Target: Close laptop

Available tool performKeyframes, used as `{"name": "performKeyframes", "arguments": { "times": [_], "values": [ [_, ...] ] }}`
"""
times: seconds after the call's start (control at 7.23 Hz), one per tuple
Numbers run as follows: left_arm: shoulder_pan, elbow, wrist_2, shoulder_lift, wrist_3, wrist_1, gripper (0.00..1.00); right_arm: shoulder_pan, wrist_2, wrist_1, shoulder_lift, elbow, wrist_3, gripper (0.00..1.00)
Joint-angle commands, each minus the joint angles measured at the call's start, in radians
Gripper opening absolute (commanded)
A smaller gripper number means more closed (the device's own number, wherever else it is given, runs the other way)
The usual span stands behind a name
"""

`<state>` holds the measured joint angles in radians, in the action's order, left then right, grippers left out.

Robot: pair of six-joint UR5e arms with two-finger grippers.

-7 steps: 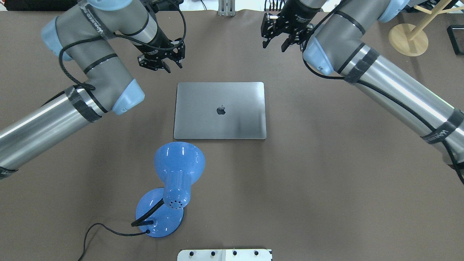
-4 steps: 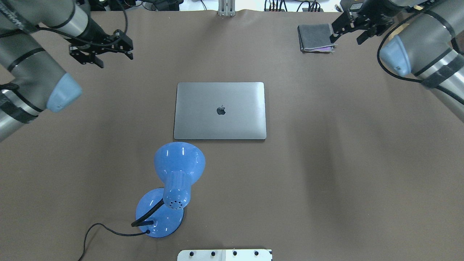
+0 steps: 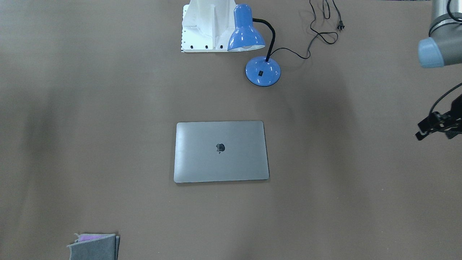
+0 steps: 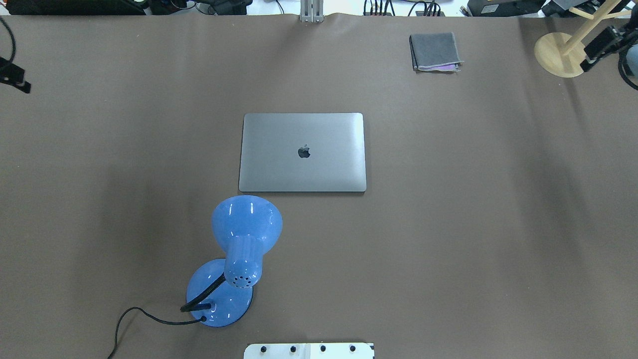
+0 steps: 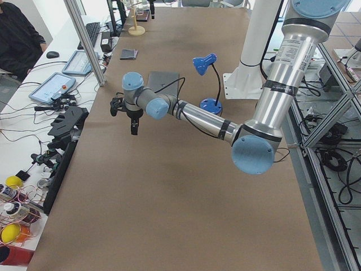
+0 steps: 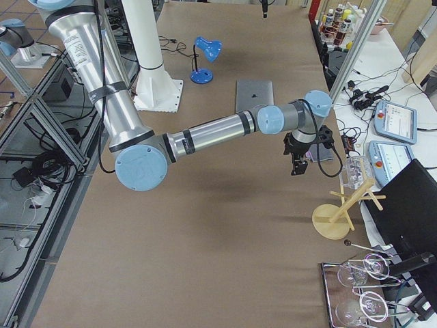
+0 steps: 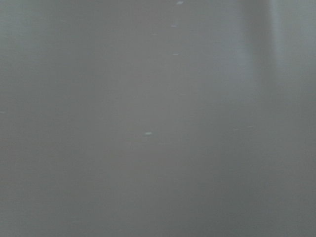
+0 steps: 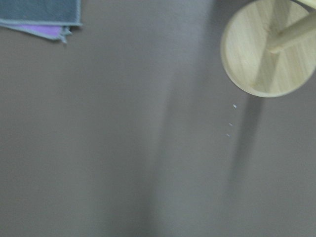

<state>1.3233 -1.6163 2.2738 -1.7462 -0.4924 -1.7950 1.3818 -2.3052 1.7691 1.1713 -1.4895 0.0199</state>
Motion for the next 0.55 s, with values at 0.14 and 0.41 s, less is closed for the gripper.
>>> {"name": "performKeyframes", "arguments": {
  "times": [0.14, 0.41],
  "values": [
    [0.181, 0.061, 0.05, 0.121, 0.288, 0.061, 0.98, 0.12, 0.007, 0.062, 0.138, 0.0, 0.143, 1.0],
    [0.215, 0.056, 0.049, 0.148, 0.316, 0.101, 0.98, 0.155, -0.026, 0.061, 0.221, -0.035, 0.14, 1.0]
  ]
}}
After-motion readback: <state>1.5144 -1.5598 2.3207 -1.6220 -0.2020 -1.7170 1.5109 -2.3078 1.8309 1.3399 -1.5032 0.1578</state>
